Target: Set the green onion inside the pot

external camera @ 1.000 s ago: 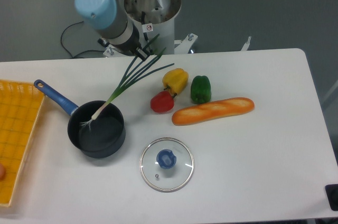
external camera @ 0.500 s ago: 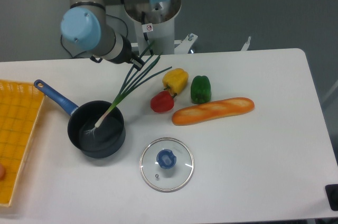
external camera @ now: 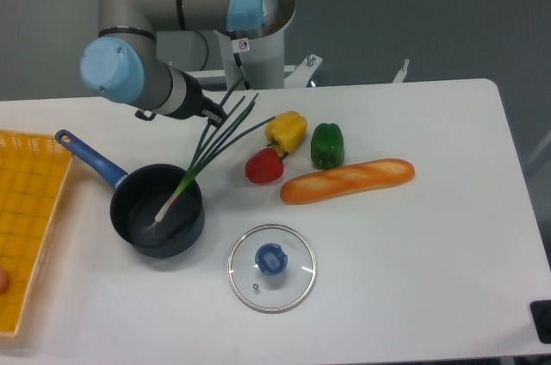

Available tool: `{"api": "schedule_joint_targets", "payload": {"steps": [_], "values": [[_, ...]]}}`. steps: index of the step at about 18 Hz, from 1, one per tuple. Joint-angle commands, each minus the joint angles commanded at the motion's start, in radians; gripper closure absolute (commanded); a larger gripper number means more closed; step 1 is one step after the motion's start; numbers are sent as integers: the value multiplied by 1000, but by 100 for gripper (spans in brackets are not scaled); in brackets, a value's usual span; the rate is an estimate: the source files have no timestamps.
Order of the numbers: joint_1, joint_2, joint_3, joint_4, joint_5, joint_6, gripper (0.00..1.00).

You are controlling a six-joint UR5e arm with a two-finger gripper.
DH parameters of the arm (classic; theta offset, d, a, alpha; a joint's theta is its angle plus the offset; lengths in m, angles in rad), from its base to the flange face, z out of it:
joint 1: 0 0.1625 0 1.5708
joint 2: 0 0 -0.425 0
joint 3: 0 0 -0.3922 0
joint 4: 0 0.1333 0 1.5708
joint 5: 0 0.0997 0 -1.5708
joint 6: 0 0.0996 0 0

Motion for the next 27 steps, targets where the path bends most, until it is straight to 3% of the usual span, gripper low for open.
{"api": "schedule_joint_targets", "payload": {"steps": [12,15,24,27], "values": [[-29,-45,37,-2,6,-32,80],[-31,-49,40,0,5,-32,58],[-37,-68,58,14,3,-31,36],[-37,-78,55,55,-3,-31,19]]}}
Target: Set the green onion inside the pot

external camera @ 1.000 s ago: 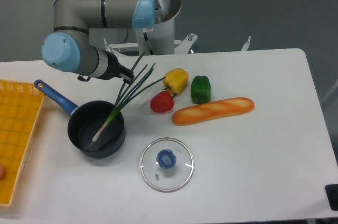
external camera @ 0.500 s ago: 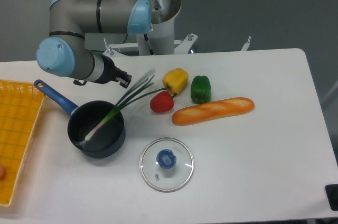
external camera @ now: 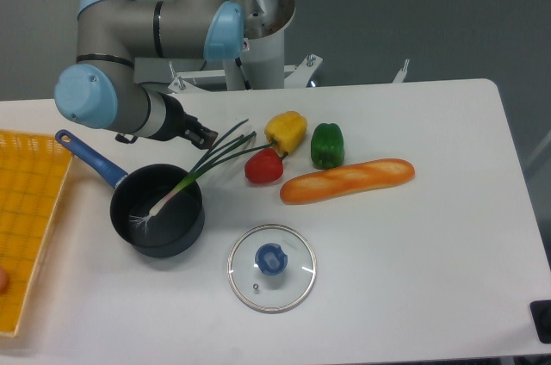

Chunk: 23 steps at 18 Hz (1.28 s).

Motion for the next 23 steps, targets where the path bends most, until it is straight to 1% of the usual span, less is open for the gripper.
{"api": "schedule_joint_targets", "payload": {"steps": [1,3,6,9,11,13,15,16,20,23], "values": [[0,-5,0,23,-2,2,10],[2,-6,0,74,-9,5,0],[14,1,0,147,-55,8,0],[47,9,2,218,-110,17,0],[63,6,2,279,-129,17,0],[75,-3,3,324,-133,17,0],[103,-2,8,335,-153,37,0],[115,0,8,333,-153,90,0],[152,11,2,333,-166,390,0],[184,11,0,325,-196,518,0]]}}
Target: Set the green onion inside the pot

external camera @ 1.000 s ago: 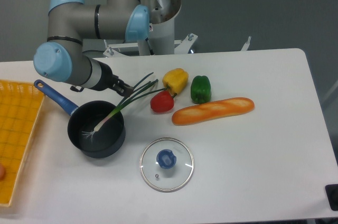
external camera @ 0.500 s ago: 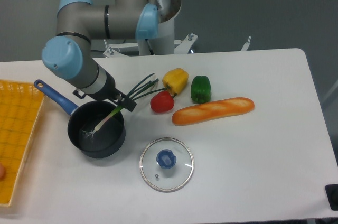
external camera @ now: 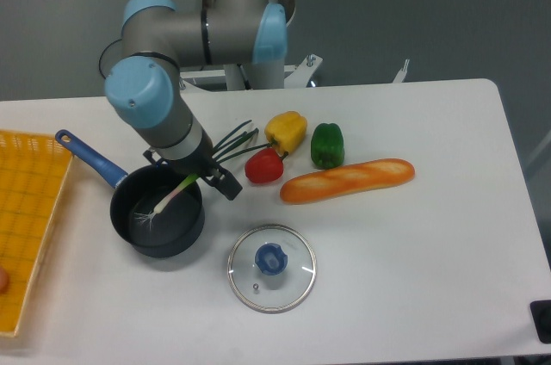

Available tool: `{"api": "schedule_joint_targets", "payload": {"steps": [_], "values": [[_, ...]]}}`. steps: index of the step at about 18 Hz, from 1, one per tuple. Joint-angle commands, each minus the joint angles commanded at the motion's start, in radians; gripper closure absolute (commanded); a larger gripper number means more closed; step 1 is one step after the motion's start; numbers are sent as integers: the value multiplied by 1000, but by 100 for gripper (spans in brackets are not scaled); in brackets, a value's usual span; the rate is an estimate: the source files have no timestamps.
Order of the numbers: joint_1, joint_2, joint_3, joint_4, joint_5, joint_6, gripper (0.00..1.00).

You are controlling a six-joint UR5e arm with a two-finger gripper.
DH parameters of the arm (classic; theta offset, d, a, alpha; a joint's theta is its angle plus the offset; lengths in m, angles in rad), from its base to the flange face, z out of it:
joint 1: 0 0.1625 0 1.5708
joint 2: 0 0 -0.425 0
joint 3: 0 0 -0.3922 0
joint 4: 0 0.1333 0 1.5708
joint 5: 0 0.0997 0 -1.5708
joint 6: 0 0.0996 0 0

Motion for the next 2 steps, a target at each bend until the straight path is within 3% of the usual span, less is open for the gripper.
{"api": "schedule_joint_targets", "payload": {"steps": [2], "values": [[14,2,-2,0,-8,16,0]]}}
